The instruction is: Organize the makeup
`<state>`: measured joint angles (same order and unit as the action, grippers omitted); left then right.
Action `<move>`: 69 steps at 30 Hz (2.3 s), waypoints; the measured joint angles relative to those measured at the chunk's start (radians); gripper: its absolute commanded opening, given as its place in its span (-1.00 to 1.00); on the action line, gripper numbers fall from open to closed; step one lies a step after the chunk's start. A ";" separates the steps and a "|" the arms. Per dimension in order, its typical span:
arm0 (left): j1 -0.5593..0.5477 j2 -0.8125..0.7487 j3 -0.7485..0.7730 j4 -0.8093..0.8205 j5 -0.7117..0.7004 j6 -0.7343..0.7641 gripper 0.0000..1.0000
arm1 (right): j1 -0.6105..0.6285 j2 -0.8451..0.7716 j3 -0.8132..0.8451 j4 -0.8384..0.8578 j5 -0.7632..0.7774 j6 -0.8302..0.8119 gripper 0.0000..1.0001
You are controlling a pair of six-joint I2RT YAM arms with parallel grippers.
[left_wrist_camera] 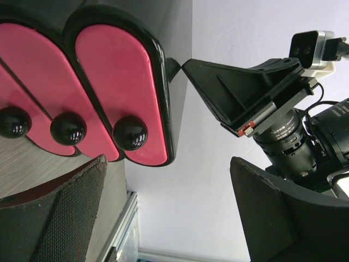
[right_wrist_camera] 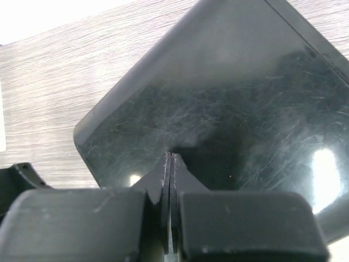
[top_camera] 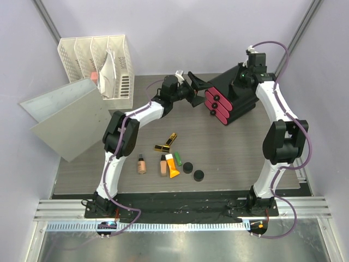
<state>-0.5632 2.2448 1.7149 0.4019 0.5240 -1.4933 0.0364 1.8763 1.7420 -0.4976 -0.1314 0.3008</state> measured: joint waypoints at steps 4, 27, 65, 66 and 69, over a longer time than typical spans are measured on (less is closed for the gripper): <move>-0.006 0.017 0.035 -0.001 -0.004 0.000 0.85 | -0.009 0.001 0.000 -0.003 -0.013 0.006 -0.98; -0.080 0.198 0.204 0.000 -0.071 -0.100 0.23 | -0.021 0.021 -0.002 0.039 -0.077 0.043 -0.98; -0.076 0.142 0.003 0.204 -0.090 -0.101 -1.00 | -0.026 0.035 -0.013 0.084 -0.150 0.065 -0.98; -0.075 0.138 -0.002 0.205 -0.090 -0.101 -1.00 | -0.026 0.035 -0.013 0.084 -0.150 0.065 -0.98; -0.073 0.129 -0.019 0.210 -0.089 -0.101 -1.00 | -0.026 0.035 -0.013 0.084 -0.150 0.065 -0.98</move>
<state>-0.6365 2.3737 1.6962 0.6121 0.4351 -1.5940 0.0109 1.9118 1.7290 -0.4137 -0.2817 0.3660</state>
